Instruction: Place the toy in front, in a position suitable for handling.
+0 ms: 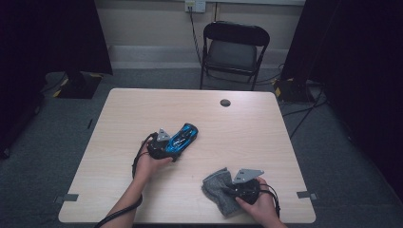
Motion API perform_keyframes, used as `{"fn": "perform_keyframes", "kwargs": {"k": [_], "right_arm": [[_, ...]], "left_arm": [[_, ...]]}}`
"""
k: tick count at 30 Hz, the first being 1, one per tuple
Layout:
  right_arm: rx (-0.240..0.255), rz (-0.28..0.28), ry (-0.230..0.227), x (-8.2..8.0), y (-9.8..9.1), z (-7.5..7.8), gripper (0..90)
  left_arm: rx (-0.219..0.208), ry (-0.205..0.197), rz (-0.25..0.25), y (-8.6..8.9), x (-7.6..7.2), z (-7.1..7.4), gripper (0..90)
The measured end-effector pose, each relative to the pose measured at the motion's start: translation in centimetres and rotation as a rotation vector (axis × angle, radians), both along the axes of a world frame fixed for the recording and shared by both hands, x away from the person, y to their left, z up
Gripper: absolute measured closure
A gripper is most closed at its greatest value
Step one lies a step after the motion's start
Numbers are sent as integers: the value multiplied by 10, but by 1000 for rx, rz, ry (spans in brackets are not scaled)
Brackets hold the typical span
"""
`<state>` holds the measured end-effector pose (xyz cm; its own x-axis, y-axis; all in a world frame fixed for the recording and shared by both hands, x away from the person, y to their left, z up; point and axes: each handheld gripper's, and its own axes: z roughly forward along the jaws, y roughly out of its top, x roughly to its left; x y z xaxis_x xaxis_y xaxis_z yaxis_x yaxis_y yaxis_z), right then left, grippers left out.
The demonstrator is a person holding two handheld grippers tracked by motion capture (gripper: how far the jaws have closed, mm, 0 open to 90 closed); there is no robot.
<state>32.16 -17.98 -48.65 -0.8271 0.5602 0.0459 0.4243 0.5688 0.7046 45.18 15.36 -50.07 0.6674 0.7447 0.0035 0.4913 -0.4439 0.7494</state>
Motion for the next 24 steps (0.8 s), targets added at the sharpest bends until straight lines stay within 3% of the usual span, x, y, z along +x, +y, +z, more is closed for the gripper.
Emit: {"fn": "perform_keyframes", "kwargs": {"k": [4, 12, 17, 19, 21, 24], "right_arm": [[-22, 11, -40, 3, 1, 4, 794], [24, 11, -67, 25, 2, 11, 793], [2, 35, -98, 39, 8, 15, 781], [-14, 44, -118, 48, 11, 14, 744], [9, 26, -102, 52, 11, 13, 704], [-10, 11, -101, 50, 11, 9, 587]], "left_arm": [[0, 0, 0, 0, 0, 0, 256], [0, 0, 0, 0, 0, 0, 256], [1, 0, 0, 0, 0, 0, 256], [0, 0, 0, 0, 0, 0, 256], [0, 0, 0, 0, 0, 0, 256], [0, 0, 0, 0, 0, 0, 256]]}}
